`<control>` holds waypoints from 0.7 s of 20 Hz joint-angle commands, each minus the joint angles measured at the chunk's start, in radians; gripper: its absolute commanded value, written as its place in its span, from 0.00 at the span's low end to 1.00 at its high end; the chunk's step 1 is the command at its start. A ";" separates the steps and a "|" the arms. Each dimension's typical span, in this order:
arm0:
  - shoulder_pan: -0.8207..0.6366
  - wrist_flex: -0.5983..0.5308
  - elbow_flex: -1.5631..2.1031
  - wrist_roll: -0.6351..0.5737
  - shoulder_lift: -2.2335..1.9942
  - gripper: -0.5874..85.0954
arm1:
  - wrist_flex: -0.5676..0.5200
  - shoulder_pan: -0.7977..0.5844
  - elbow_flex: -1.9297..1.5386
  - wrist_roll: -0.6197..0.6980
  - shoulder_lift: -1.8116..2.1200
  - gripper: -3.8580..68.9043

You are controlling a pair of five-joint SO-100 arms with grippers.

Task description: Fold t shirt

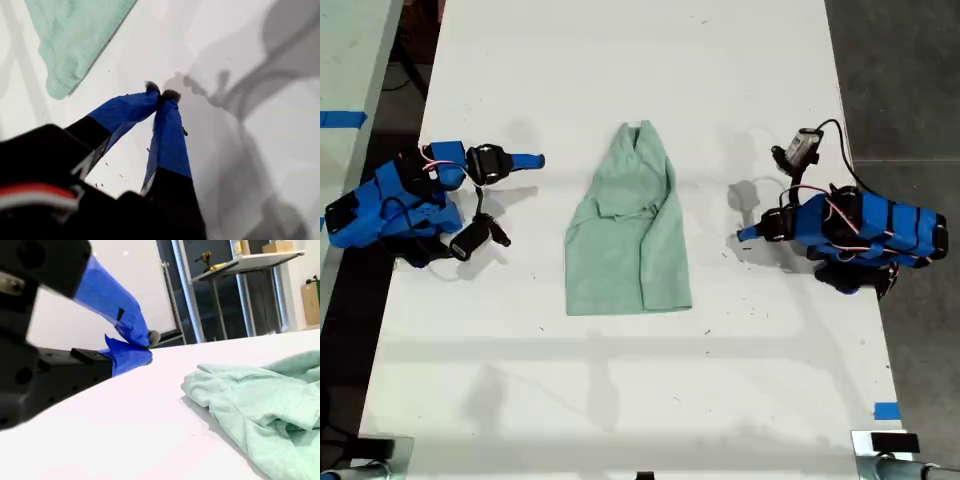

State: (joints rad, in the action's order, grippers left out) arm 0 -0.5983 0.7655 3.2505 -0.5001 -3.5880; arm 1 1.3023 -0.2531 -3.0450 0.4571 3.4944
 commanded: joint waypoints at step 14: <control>-0.008 0.002 0.040 0.021 -0.011 0.00 | 0.005 -0.003 -0.055 -0.020 0.011 0.08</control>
State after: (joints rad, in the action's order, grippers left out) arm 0 -0.5983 0.7655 3.2505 -0.5001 -3.5880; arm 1 1.3023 -0.2531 -3.0450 0.4541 3.4944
